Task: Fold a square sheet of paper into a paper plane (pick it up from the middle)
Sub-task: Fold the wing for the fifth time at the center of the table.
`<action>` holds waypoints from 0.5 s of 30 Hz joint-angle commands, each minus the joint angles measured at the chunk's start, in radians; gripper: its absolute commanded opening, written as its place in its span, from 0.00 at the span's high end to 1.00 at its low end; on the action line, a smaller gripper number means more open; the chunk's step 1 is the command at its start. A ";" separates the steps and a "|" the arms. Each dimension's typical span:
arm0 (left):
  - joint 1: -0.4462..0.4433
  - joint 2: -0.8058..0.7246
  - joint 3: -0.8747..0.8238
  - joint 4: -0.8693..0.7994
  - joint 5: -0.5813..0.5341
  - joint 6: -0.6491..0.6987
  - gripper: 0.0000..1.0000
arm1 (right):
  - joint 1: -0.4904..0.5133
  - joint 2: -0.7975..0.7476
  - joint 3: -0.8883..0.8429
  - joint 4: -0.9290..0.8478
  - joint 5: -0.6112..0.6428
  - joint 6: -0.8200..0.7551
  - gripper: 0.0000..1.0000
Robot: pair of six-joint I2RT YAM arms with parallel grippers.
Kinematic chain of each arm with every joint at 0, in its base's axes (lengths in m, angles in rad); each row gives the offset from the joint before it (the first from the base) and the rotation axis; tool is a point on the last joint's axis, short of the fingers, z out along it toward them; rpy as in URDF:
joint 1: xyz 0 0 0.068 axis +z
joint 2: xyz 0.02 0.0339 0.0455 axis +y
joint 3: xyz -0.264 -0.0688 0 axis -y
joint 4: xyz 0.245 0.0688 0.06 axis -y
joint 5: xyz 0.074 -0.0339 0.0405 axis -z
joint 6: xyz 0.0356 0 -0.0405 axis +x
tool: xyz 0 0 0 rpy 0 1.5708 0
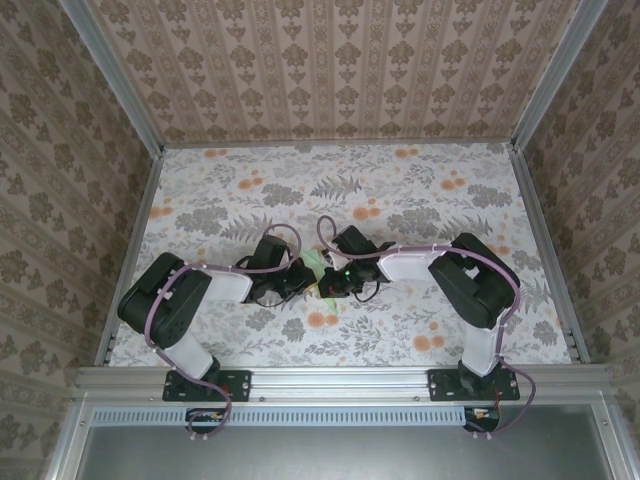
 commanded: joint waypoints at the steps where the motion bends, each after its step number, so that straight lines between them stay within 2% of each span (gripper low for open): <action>1: -0.002 0.030 -0.024 -0.085 -0.049 0.010 1.00 | 0.003 0.030 -0.014 -0.034 -0.036 -0.017 0.96; 15: -0.002 0.033 -0.038 -0.121 -0.090 -0.001 1.00 | 0.013 0.023 -0.058 -0.073 -0.056 -0.060 0.96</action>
